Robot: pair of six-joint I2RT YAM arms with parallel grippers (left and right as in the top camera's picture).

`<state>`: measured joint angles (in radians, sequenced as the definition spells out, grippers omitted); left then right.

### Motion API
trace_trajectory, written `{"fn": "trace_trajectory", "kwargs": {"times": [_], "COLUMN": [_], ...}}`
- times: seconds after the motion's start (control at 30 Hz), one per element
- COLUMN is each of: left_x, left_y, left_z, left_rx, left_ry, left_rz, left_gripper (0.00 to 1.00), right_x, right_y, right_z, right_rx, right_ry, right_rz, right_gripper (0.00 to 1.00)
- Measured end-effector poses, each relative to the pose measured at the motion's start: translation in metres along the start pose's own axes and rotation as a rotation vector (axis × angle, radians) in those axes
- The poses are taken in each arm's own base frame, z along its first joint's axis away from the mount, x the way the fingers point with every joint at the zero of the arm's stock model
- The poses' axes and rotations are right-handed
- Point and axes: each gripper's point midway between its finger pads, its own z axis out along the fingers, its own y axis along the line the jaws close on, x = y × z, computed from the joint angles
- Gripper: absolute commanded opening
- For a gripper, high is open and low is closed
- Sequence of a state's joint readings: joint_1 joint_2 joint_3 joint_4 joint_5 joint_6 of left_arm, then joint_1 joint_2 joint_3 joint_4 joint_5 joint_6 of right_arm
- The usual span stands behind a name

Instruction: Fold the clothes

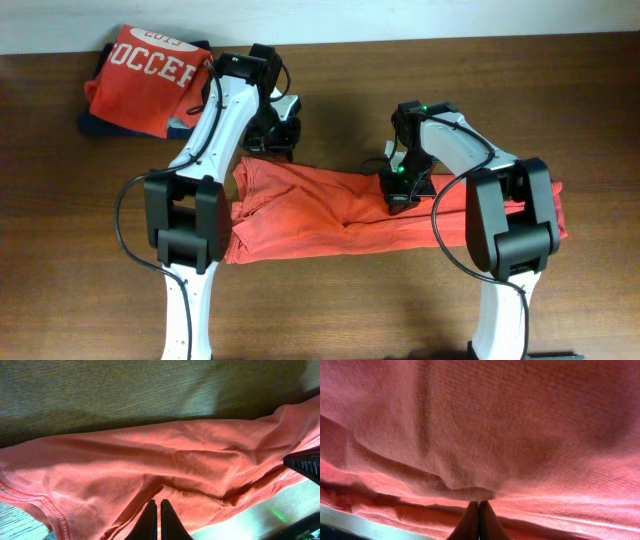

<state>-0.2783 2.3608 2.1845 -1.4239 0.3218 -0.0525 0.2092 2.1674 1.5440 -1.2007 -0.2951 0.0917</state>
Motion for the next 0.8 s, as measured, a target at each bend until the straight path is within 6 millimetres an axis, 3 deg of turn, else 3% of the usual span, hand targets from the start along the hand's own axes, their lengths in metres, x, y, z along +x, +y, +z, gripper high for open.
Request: {"fn": "trace_trajectory", "kwargs": {"times": [0.6, 0.8], "left_x": [0.000, 0.001], "left_y": [0.000, 0.000], "left_z": [0.000, 0.000], "left_rx": [0.000, 0.001], "left_ry": [0.000, 0.003], "left_rz": [0.000, -0.001], "left_gripper": [0.05, 0.00], "right_x": [0.044, 0.046], "right_y": [-0.008, -0.008], "right_z": [0.018, 0.018], "right_rx": [0.007, 0.007], "right_ry": [0.151, 0.156], "right_rz": [0.047, 0.047], "right_gripper": [0.04, 0.04]}}
